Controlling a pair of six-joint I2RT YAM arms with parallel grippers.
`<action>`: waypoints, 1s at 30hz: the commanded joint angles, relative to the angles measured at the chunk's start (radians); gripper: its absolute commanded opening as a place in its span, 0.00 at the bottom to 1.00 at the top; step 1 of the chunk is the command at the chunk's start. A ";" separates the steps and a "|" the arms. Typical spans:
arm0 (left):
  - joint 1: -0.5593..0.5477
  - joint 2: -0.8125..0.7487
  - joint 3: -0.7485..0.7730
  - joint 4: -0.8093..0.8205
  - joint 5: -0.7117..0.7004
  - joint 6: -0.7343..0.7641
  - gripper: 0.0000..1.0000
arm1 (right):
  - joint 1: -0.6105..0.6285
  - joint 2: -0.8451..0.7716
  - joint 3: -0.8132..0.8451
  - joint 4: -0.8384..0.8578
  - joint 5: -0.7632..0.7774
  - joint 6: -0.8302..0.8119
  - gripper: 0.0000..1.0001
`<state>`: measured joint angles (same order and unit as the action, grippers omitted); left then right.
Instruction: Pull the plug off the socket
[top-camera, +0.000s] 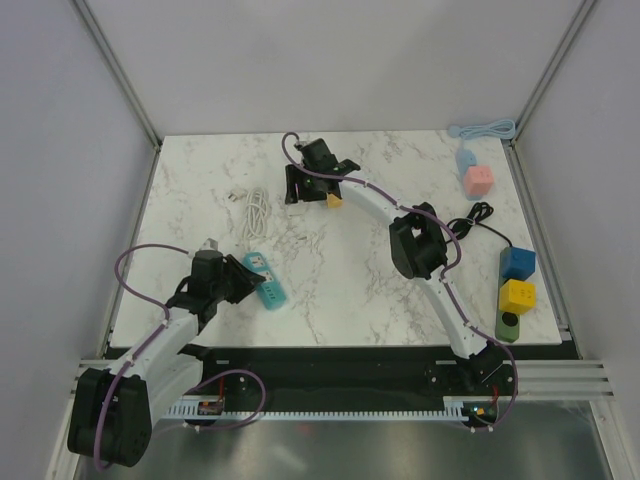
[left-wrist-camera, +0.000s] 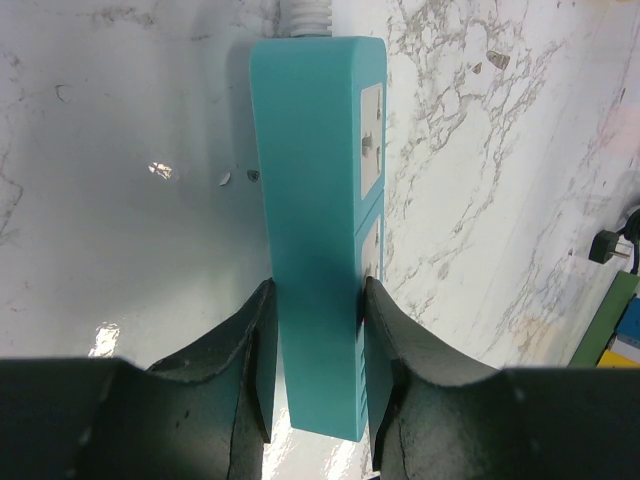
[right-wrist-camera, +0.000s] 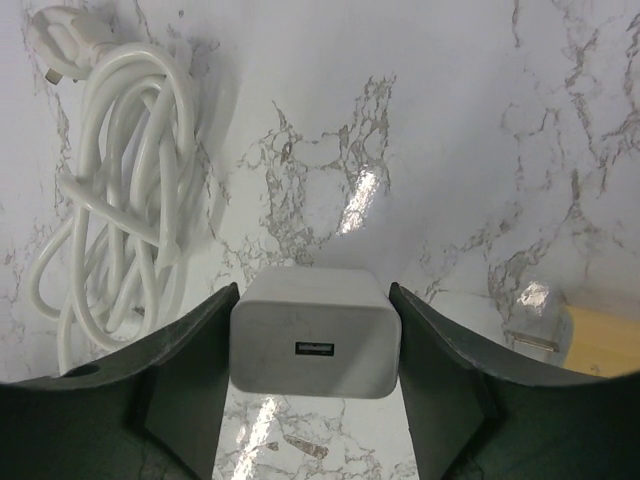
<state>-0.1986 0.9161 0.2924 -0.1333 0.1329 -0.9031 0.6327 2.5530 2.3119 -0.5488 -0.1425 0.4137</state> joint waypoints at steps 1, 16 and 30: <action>0.007 0.012 -0.035 -0.120 -0.073 0.052 0.02 | -0.001 0.000 0.055 0.056 -0.002 0.007 0.72; 0.007 0.001 -0.021 -0.123 -0.024 0.049 0.02 | -0.021 -0.137 0.049 0.038 0.066 -0.032 0.98; 0.008 -0.140 0.019 -0.270 -0.039 0.004 0.72 | 0.041 -0.447 -0.479 0.161 0.092 -0.013 0.86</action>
<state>-0.1974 0.8261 0.2920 -0.3141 0.1280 -0.9009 0.6582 2.1983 1.9049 -0.4633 -0.0769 0.3958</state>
